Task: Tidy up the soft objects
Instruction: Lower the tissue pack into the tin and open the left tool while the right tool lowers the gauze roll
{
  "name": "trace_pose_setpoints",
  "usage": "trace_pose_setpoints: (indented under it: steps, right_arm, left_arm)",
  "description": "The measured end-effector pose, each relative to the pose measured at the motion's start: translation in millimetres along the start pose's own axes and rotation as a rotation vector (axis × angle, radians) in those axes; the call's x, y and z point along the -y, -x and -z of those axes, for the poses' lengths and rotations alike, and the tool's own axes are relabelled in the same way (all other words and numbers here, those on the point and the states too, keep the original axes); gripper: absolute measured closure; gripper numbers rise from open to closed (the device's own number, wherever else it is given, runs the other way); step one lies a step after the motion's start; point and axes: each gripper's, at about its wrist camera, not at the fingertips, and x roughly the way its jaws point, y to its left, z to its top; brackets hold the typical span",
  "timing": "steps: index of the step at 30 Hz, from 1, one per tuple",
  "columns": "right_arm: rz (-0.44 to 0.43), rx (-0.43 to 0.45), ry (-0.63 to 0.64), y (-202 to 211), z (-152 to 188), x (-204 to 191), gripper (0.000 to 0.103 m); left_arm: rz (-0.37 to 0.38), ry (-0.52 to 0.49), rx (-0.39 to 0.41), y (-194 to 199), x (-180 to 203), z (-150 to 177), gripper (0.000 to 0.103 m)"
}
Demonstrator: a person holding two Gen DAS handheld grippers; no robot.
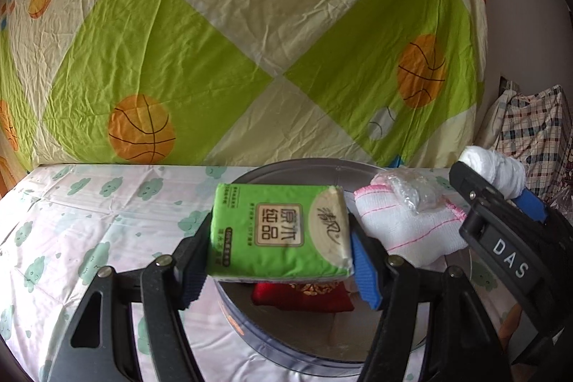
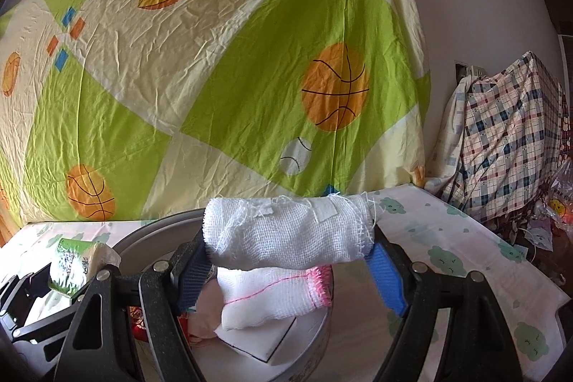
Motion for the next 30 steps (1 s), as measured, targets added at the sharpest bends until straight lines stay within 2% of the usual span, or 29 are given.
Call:
trace_pose_setpoints:
  steps: [13, 22, 30]
  right_arm:
    - [0.014, -0.031, 0.029, -21.0, -7.7, 9.4, 0.022]
    - [0.024, -0.084, 0.048, -42.3, -12.2, 8.8, 0.022]
    - [0.035, -0.127, 0.114, -60.6, -16.4, -4.2, 0.022]
  left_arm:
    - [0.018, -0.016, -0.023, -19.3, 28.5, -3.9, 0.035]
    - [0.01, -0.02, -0.043, -28.8, 27.3, -3.0, 0.035]
    - [-0.007, -0.031, -0.063, -35.5, 23.3, -2.5, 0.035]
